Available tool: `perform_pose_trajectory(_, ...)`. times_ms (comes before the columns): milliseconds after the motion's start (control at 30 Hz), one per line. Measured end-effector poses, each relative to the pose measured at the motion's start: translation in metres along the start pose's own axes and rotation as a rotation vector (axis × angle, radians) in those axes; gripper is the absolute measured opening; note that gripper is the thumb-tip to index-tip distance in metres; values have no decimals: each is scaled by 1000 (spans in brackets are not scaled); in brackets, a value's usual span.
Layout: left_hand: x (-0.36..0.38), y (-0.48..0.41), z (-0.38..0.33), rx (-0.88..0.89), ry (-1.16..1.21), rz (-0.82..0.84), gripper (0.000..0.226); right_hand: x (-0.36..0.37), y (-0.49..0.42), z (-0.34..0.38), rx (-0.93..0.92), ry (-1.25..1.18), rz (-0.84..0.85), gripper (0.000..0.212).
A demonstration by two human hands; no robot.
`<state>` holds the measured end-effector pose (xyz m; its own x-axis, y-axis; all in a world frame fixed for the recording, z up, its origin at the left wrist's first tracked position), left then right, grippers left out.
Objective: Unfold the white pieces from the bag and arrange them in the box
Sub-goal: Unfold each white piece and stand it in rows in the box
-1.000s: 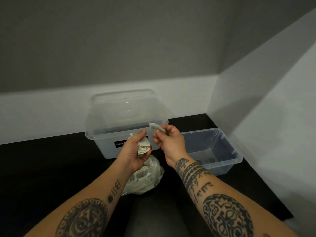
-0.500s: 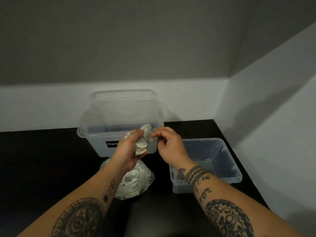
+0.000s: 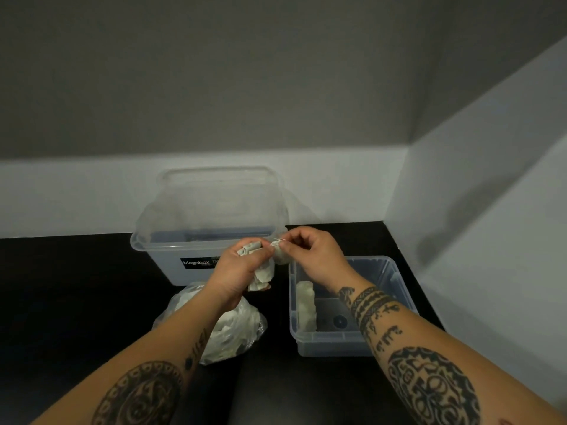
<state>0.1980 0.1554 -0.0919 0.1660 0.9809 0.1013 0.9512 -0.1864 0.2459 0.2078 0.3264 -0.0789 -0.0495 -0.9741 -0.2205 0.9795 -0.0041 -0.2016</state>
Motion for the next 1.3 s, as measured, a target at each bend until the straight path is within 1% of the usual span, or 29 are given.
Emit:
perform_pose_trajectory(100, 11, -1, 4, -1, 19, 15, 8, -10, 4, -4, 34, -16, 47, 18)
perform_pose_trajectory(133, 15, 0, 6, -7, 14, 28, 7, -15, 5, -7, 47, 24, 52, 17)
perform_pose_trajectory(233, 23, -1, 13, -23, -43, 65, 3, -28, 9, -16, 106, 135, 67, 6)
perform_pose_trajectory(300, 24, -4, 20, -13, -85, 34, 4, -38, 14, -22, 167, 166, 80, 3)
perform_pose_trajectory(400, 24, -10, 30, -48, -161, -65, 4, -50, 25, -35, 320, 213, 178, 10)
perform_pose_trajectory(467, 23, -14, 36, -82, -219, -104, 8, -51, 31, -46, 434, 243, 263, 12)
perform_pose_trajectory(600, 21, -19, 43, -109, -371, -128, 17, -37, 41, -73, 636, 328, 412, 16)
perform_pose_trajectory(700, 21, -19, 46, -133, -439, -115, 22, -25, 43, -85, 743, 367, 469, 16)
perform_pose_trajectory(833, 22, -19, 53, -163, -481, -94, 23, -15, 43, -93, 787, 389, 457, 17)
perform_pose_trajectory(967, 22, -18, 52, -173, -473, -89, 24, -12, 41, -97, 811, 396, 361, 18)
perform_pose_trajectory(1133, 22, -19, 51, -189, -458, -83, 21, -6, 39, -97, 926, 231, 297, 25)
perform_pose_trajectory(1233, 24, -19, 48, -201, -416, -67, 21, -6, 41, -96, 958, 222, 314, 32)
perform_pose_trajectory(1300, 24, -17, 43, -188, -316, -68, 23, -7, 41, -95, 952, 223, 316, 35)
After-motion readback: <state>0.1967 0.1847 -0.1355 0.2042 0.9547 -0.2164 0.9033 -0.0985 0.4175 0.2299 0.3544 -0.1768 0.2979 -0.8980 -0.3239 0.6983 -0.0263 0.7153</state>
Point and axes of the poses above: each hand's wrist, its own y-axis away from the middle knuckle, its own x-axis out of the palm, z = x × y, the point moved 3 cm from there along -y, towards the middle knuckle, and after that the axes turned 4 degrees about -x, right-handed, at the moved point
